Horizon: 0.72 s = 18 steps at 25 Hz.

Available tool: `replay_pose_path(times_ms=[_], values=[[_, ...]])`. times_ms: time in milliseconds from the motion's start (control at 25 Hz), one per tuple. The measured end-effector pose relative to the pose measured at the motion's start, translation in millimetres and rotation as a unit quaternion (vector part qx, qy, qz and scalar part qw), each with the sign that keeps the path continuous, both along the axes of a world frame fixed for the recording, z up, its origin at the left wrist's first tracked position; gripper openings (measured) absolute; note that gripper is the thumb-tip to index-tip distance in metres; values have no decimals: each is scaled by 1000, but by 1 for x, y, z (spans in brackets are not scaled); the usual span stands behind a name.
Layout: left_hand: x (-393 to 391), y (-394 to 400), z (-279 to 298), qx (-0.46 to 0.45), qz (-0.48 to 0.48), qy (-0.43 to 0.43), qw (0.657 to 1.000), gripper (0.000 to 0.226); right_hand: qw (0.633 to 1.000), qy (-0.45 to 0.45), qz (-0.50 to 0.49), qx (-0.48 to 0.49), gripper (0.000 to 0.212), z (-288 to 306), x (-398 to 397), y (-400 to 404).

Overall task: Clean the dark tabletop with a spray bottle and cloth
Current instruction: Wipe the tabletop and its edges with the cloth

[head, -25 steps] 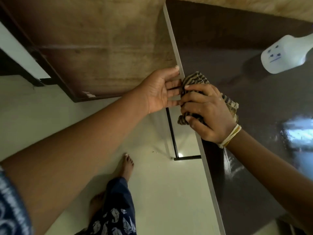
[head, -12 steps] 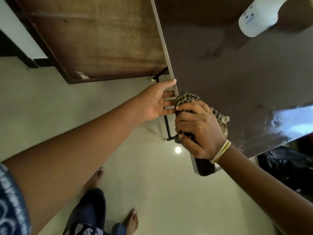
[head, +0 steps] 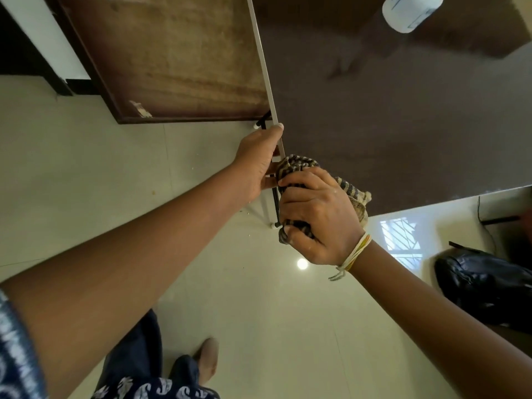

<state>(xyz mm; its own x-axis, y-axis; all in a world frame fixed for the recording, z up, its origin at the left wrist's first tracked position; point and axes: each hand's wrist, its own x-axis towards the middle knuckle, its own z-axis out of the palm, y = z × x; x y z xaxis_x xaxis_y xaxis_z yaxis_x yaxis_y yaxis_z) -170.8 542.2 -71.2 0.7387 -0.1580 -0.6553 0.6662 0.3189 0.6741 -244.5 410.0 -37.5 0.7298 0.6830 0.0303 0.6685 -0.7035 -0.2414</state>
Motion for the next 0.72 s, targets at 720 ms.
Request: replay_pose_path(times_ms=[720], values=[[-15,-29,-4,353,22,-345,870,26,934,-71,-279,210,27,-11,-44,-83]])
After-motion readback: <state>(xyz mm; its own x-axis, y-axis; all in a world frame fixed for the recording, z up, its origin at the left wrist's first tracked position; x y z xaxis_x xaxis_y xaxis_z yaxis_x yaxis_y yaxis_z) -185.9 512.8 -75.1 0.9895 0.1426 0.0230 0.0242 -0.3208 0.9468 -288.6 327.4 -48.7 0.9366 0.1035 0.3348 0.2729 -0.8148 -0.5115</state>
